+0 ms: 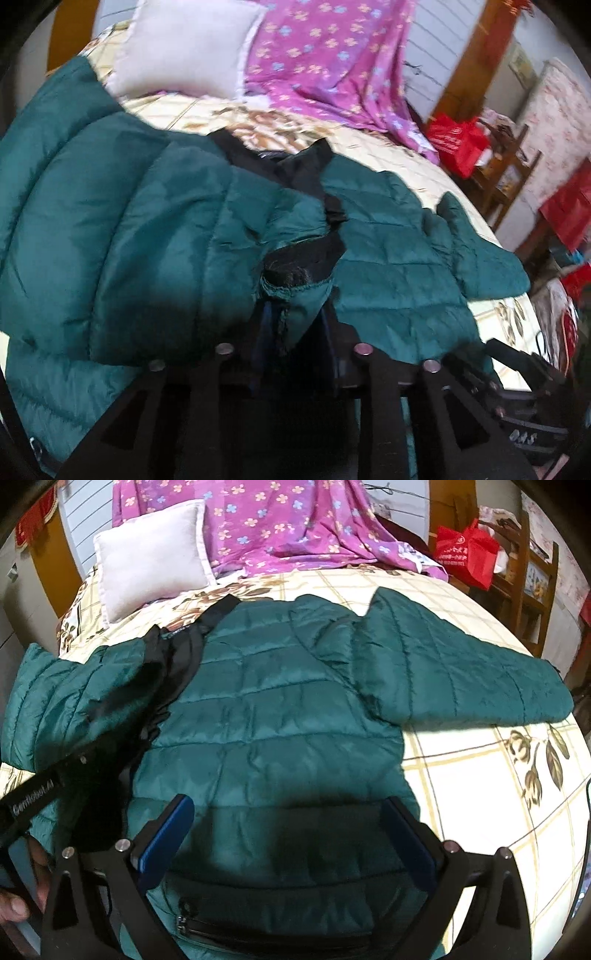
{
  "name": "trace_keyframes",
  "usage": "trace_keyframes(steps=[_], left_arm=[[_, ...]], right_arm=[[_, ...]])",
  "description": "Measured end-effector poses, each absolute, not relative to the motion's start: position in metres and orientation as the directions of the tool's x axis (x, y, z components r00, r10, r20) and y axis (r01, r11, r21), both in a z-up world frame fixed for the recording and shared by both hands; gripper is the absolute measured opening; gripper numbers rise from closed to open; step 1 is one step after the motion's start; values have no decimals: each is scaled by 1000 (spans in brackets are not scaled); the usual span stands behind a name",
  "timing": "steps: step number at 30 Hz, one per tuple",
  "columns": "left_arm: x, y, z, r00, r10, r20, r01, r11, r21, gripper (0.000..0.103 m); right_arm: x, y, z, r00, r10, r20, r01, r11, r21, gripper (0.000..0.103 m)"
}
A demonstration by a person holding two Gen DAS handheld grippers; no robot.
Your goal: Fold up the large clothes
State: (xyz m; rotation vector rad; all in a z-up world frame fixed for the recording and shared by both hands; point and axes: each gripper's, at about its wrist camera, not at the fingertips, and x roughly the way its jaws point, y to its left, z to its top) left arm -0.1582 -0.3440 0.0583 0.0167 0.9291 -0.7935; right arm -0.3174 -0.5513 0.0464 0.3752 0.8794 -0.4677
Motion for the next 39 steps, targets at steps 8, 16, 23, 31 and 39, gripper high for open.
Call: trace_keyframes(steps=[8, 16, 23, 31, 39], left_arm=[[-176, -293, 115, 367, -686, -628, 671, 663, -332, 19], [-151, -213, 145, 555, -575, -601, 542, 798, -263, 19], [-110, -160, 127, 598, -479, -643, 374, 876, -304, 19], [-94, -142, 105, 596, -441, -671, 302, 897, -321, 19], [-87, -169, 86, 570, -434, -697, 327, 899, -292, 19]], right_arm=[[-321, -552, 57, 602, -166, -781, 510, 833, 216, 102], [-270, -527, 68, 670, -4, -742, 384, 858, 342, 102], [-210, -511, 44, 651, 111, -751, 336, 845, 416, 69], [-222, -498, 72, 718, -60, -694, 305, 923, 235, 18], [-226, -560, 106, 690, -303, -657, 460, 885, 74, 18]])
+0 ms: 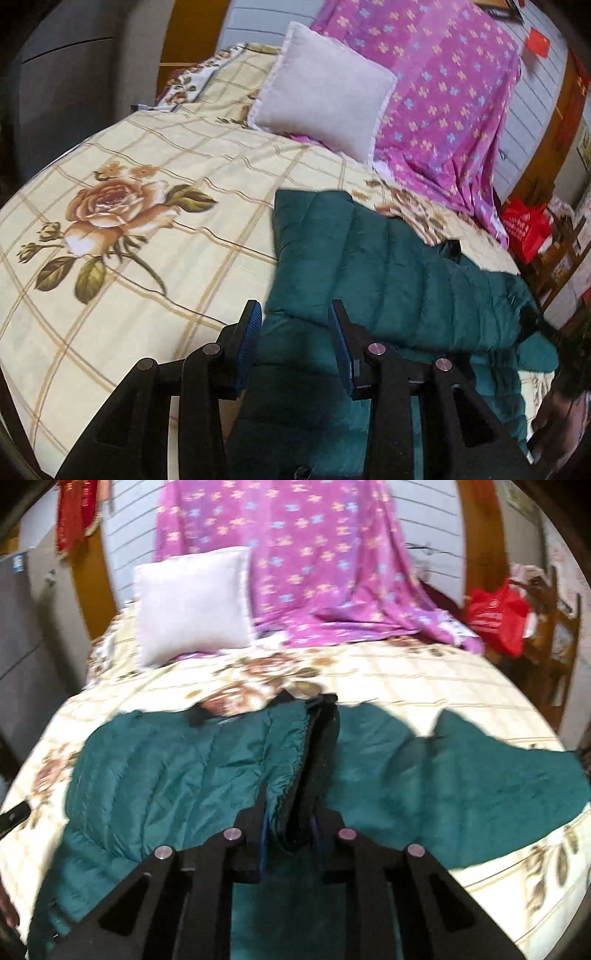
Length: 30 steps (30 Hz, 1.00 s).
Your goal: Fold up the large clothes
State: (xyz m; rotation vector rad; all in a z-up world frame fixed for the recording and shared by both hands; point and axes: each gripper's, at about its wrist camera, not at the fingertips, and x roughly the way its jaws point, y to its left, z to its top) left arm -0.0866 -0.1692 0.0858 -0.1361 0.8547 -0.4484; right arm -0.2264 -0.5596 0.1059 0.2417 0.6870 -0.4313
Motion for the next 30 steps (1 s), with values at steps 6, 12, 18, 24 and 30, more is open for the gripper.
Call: trace_keyframes(steps=[6, 12, 18, 24, 30], left_arm=[[-86, -190, 74, 556, -416, -719, 349, 903, -253, 19], [-85, -204, 91, 593, -406, -696, 380, 902, -203, 19], [-69, -250, 95, 614, -388, -688, 412, 901, -140, 19], [-49, -278, 72, 612, -354, -707, 385, 915, -125, 19], [-42, -288, 50, 609, -334, -720, 390, 916, -95, 19]], right_arm=[[-204, -591, 60, 581, -349, -735, 519, 855, 5, 17], [-217, -601, 66, 571, -341, -747, 569, 820, 60, 65], [-206, -565, 99, 665, -213, -716, 409, 906, 110, 66], [-161, -541, 74, 662, -152, -734, 329, 939, 103, 66], [-139, -556, 38, 608, -212, -765, 388, 920, 53, 67]])
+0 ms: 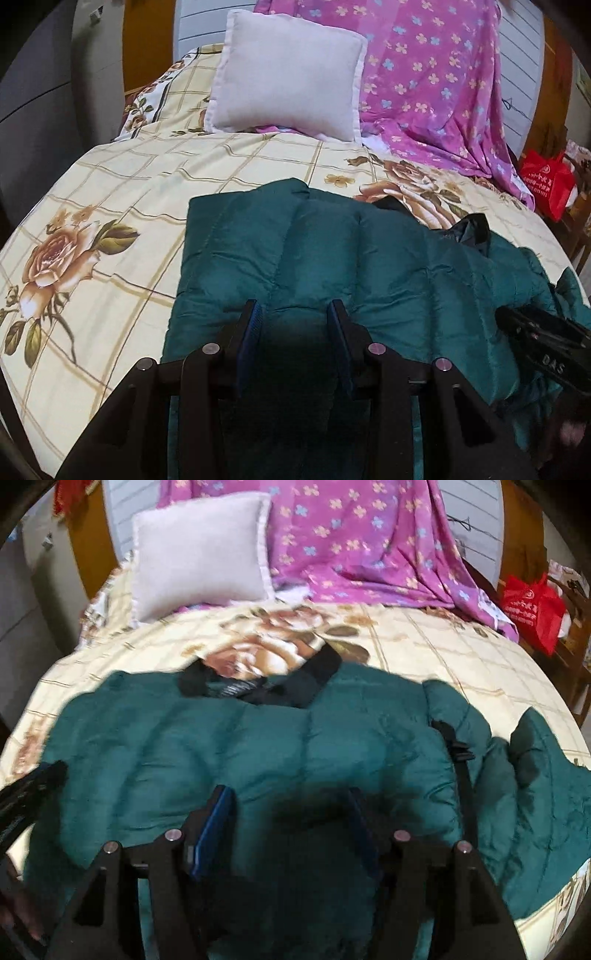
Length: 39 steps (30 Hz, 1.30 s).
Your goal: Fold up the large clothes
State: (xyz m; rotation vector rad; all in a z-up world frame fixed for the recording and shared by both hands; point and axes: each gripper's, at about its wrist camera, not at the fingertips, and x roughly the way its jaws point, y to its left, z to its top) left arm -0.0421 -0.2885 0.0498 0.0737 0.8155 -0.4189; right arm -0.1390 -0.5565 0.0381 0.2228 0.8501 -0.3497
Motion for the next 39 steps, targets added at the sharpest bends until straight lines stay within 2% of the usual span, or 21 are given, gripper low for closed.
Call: trace_keyframes(steps=[7, 12, 17, 19, 24, 29, 32, 36, 39], left_arm=[[-40, -291, 41, 595, -325, -735, 388, 917, -91, 20], [-42, -292, 38, 607, -317, -729, 387, 919, -77, 20], [-43, -292, 36, 611, -318, -725, 393, 917, -71, 21], [-43, -292, 36, 613, -319, -723, 394, 917, -71, 21], [-43, -291, 35, 609, -322, -725, 394, 916, -76, 22], [-43, -291, 35, 603, -331, -725, 394, 915, -90, 23], [-42, -291, 35, 600, -337, -725, 400, 912, -94, 27], [-43, -293, 36, 582, -367, -726, 425, 898, -113, 38], [-49, -291, 43, 585, -360, -726, 423, 900, -105, 38]], right_arm=[[-136, -558, 41, 575, -223, -787, 393, 919, 27, 68], [-176, -546, 65, 635, -191, -748, 355, 933, 63, 69], [-191, -555, 35, 595, -173, -785, 372, 925, 78, 69], [-192, -556, 30, 613, -171, -771, 371, 924, 89, 69], [-191, -545, 40, 590, -206, -781, 361, 932, 27, 70], [-207, -545, 50, 624, -218, -750, 376, 926, 44, 70], [-205, -551, 39, 605, -208, -768, 387, 921, 55, 70], [-199, -549, 35, 583, -220, -782, 388, 921, 30, 71], [-206, -546, 43, 590, -206, -780, 388, 920, 51, 71]])
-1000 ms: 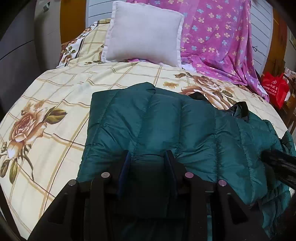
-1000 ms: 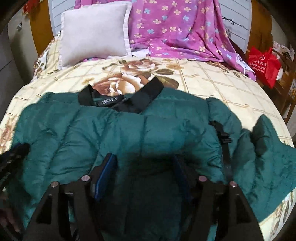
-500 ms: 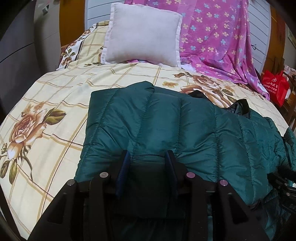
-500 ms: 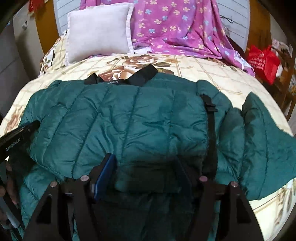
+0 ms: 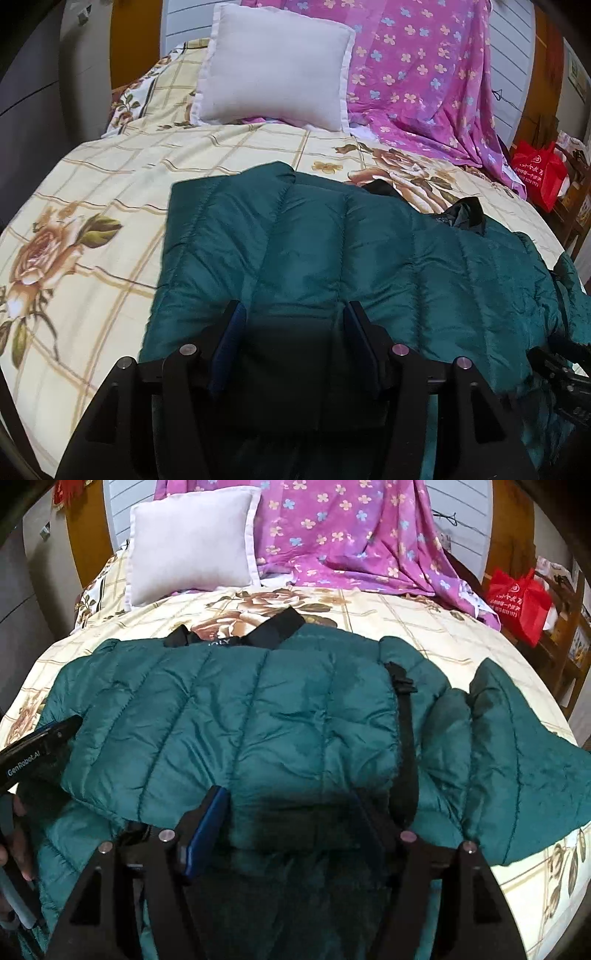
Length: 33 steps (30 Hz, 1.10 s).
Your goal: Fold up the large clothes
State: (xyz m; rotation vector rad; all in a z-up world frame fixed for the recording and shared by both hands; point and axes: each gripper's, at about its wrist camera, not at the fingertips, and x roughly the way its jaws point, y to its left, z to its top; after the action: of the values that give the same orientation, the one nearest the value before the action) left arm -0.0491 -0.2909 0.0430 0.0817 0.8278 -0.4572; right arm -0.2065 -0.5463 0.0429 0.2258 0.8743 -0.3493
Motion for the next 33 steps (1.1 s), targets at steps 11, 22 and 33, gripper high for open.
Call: trace_keyframes(steps=[11, 22, 33], left_arm=[[-119, -265, 80, 609, -373, -700, 427, 898, -107, 38], [-182, -251, 101, 621, -373, -690, 439, 894, -88, 38], [-210, -256, 101, 606, -390, -693, 455, 885, -100, 38]], right_arm=[[-270, -529, 72, 639, -189, -746, 374, 923, 86, 80], [-318, -506, 77, 642, -175, -747, 363, 927, 95, 81], [-345, -514, 80, 636, -209, -743, 388, 919, 74, 82]])
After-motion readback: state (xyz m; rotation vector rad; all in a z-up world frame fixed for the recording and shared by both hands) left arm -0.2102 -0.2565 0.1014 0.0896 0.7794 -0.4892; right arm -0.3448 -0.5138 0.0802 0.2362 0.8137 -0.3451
